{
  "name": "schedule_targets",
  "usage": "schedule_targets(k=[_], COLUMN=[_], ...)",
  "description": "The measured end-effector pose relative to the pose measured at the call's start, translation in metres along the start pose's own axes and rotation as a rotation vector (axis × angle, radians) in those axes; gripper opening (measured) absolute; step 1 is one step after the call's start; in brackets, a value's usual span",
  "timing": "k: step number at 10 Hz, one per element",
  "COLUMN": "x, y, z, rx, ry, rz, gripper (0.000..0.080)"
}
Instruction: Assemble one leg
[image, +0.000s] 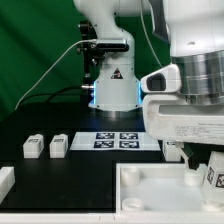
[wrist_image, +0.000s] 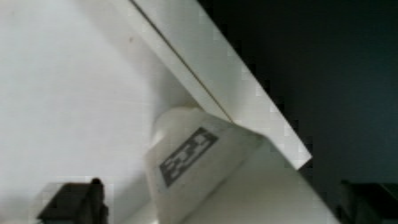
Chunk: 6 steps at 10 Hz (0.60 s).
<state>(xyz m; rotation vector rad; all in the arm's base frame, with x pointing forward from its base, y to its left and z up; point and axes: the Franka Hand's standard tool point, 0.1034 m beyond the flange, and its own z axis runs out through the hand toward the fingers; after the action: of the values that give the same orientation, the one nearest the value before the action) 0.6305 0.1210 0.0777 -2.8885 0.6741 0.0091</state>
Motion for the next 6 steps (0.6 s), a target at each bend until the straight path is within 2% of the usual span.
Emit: schedule_targets(k=[1,2,3,4,5,6], x=[0.0041,0.0071,0.0061,0.006,0.0059,0.005], y=[0.0043,0.0065,0.0049,0.0049,0.0046,0.0034], z=[0.0033,0.0044,0.0043,0.0045,0.0045,0.0047], rx=[-0.016,-0.016,-0.014,-0.014,-0.011,-0.003], ry=[0.018,0.032,0.032,0.032,0.032,0.029], rz=[-0.184,-0.247,-0.199,-0.186,-0.148,-0.034], gripper=[0.0649,0.0649,0.0649,0.0549,0.0549,0.0368])
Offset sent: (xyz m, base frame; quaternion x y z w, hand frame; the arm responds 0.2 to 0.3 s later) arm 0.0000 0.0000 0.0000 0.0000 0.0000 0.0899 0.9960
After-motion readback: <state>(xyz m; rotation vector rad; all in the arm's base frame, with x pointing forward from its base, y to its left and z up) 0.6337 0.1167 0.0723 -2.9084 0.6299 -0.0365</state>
